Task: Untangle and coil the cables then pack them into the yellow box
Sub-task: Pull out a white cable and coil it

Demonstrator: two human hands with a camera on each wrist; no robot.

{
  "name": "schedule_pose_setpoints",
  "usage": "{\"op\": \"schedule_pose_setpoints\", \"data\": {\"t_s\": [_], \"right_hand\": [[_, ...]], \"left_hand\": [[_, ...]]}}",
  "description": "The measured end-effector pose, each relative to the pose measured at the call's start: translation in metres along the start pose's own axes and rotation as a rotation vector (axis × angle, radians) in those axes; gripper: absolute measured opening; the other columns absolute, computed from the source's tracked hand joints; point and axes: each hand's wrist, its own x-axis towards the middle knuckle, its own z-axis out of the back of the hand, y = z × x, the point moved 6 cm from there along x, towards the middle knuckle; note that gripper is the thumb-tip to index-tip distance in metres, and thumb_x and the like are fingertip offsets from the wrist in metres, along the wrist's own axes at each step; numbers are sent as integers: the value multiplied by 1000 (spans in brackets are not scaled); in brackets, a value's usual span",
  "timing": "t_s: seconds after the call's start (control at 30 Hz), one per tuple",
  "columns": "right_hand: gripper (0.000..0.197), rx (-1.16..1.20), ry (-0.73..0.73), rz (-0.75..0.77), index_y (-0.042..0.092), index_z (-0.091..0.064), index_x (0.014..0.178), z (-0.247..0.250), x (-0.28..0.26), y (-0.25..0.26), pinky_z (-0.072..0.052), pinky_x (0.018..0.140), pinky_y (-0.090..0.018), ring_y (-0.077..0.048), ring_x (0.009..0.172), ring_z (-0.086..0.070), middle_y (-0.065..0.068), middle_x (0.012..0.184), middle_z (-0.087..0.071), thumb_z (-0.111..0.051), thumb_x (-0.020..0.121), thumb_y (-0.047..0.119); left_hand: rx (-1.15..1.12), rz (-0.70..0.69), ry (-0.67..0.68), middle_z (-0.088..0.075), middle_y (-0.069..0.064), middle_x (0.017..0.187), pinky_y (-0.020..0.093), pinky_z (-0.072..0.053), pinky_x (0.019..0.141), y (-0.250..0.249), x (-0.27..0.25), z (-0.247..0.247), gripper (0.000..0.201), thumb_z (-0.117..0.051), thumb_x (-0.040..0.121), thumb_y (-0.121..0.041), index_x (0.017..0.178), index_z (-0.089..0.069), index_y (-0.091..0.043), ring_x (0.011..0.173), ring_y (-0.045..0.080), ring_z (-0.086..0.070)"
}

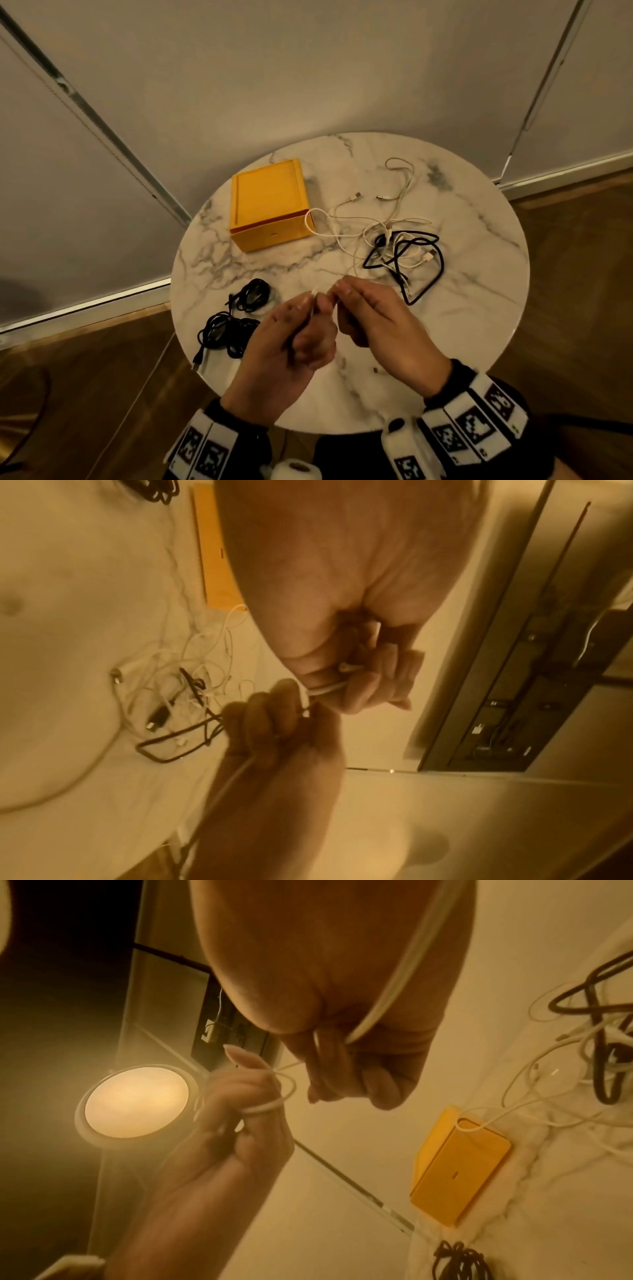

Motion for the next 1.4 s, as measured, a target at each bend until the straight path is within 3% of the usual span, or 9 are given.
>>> {"op": "schedule_pose_setpoints", "data": {"t_s": [0.13, 0.3, 0.53, 0.63, 0.77, 0.9, 1.13, 1.3, 1.4], "right_hand": [[35, -72, 108, -99, 7, -59, 87, -13, 6, -2, -31, 43, -19, -9, 39, -36, -2, 52, -44, -35, 105, 26], [30, -554, 195, 23, 21, -58, 84, -25, 11, 19, -36, 60, -25, -5, 60, -51, 12, 61, -52, -38, 103, 32], [29, -902, 161, 222, 17, -43, 74, -38, -12, 49, -15, 59, -25, -10, 53, -25, 10, 59, -27, -43, 102, 26], [29, -1005, 169, 248, 16, -53, 76, -31, -9, 52, -19, 59, -26, -13, 58, -33, 8, 62, -34, -43, 100, 29], [23, -904, 285, 184, 19, -68, 88, -16, -13, 51, -44, 66, -39, -5, 58, -36, 14, 60, -43, -53, 97, 34], [17, -734, 365, 137, 23, -76, 84, -6, -14, 51, -33, 55, -17, -6, 50, -46, 12, 55, -55, -65, 90, 34], [12, -477, 298, 33, 20, -75, 74, 19, -7, 41, -36, 51, -18, -5, 50, -49, 4, 56, -61, -80, 77, 30], [14, -151, 213, 19, 9, -75, 79, 44, -5, 35, -53, 66, -35, -29, 66, -67, -12, 73, -73, -78, 70, 19], [11, 2, 171, 21, 5, -74, 77, 43, -8, 28, -49, 56, -17, -11, 59, -64, -5, 67, -72, -76, 68, 11]], "left_hand": [[-60, -117, -33, -49, -6, 62, 18, -46, 52, -34, 9, -3, 30, -68, 85, -21, 110, -66, -5, 51, 4, -46], [29, -257, -223, -52, -4, 68, 20, -49, 61, -61, 24, 9, 47, -60, 84, -16, 126, -49, 1, 56, 6, -49], [379, -313, -430, -64, 3, 78, 24, -55, 74, -68, 24, 16, 27, -34, 100, -3, 115, -56, 2, 68, 12, -63], [743, -284, -400, -68, 3, 77, 24, -54, 73, -60, 21, 12, 24, -36, 100, -1, 109, -58, 1, 72, 15, -67], [1011, -81, -235, -67, 11, 81, 25, -53, 70, -42, 14, 13, 21, -38, 100, 0, 107, -58, 3, 73, 18, -67], [1169, 140, -23, -69, 7, 79, 32, -54, 71, -26, 4, 10, 18, -44, 99, -1, 98, -60, 5, 73, 22, -68], [869, 315, 117, -65, 12, 73, 28, -47, 64, -15, -10, 0, 26, -42, 98, -11, 101, -63, 5, 59, 21, -56], [688, 351, 131, -59, 6, 64, 23, -41, 58, 0, -14, -8, 31, -41, 98, -14, 105, -61, 8, 53, 16, -49], [478, 334, 142, -59, 3, 61, 21, -39, 54, 11, -18, -17, 29, -40, 99, -13, 105, -60, 8, 51, 12, -50]]}}
